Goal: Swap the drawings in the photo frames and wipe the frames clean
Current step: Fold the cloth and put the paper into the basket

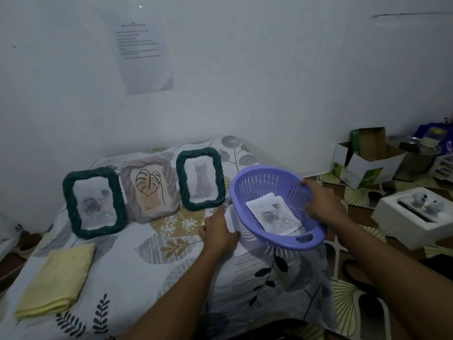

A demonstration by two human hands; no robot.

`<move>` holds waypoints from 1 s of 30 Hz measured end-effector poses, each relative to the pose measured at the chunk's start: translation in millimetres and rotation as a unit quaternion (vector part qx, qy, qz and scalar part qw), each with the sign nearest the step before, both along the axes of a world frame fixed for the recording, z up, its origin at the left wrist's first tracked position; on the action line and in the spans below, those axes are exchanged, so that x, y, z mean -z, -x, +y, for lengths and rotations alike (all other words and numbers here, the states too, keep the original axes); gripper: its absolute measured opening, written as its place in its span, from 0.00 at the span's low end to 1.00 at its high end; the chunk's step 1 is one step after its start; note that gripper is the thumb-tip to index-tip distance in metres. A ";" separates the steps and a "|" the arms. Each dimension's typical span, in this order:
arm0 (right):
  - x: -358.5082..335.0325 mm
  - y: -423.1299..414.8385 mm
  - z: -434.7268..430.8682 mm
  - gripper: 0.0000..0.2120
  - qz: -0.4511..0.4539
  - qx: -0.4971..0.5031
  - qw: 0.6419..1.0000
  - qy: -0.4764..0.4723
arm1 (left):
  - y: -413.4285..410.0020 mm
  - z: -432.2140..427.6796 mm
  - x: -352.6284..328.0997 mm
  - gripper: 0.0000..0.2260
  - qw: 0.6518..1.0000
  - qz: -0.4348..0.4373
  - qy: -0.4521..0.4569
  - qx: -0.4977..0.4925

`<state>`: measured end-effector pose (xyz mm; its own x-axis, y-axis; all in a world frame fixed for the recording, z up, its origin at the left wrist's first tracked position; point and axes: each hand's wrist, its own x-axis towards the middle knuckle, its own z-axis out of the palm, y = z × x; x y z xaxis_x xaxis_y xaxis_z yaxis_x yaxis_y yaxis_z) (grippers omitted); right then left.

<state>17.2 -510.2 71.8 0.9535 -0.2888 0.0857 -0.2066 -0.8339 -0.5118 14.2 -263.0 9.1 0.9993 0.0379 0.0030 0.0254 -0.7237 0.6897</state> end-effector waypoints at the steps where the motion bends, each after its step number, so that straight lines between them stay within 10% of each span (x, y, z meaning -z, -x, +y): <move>1: 0.1 -0.2 -2.1 0.29 0.001 0.003 1.000 -0.001 | -1.4 -0.5 0.7 0.38 1.000 0.008 0.009 -0.001; 11: 4.9 -0.6 -8.2 0.27 -0.002 0.008 1.000 -0.027 | 4.5 7.4 -13.6 0.47 0.944 0.056 0.319 -0.057; 17: 9.6 -3.7 11.0 0.28 -0.024 0.002 0.999 -0.044 | 3.0 61.7 -24.2 0.31 0.879 0.049 0.460 -0.112; 26: -7.9 1.7 50.1 0.22 -0.086 -0.056 0.986 0.131 | 11.0 110.4 -45.8 0.32 0.917 0.011 0.392 -0.073; 30: -19.6 16.0 129.3 0.21 -0.113 -0.242 0.959 -0.097 | 16.2 117.1 -55.1 0.38 0.934 -0.024 0.353 -0.056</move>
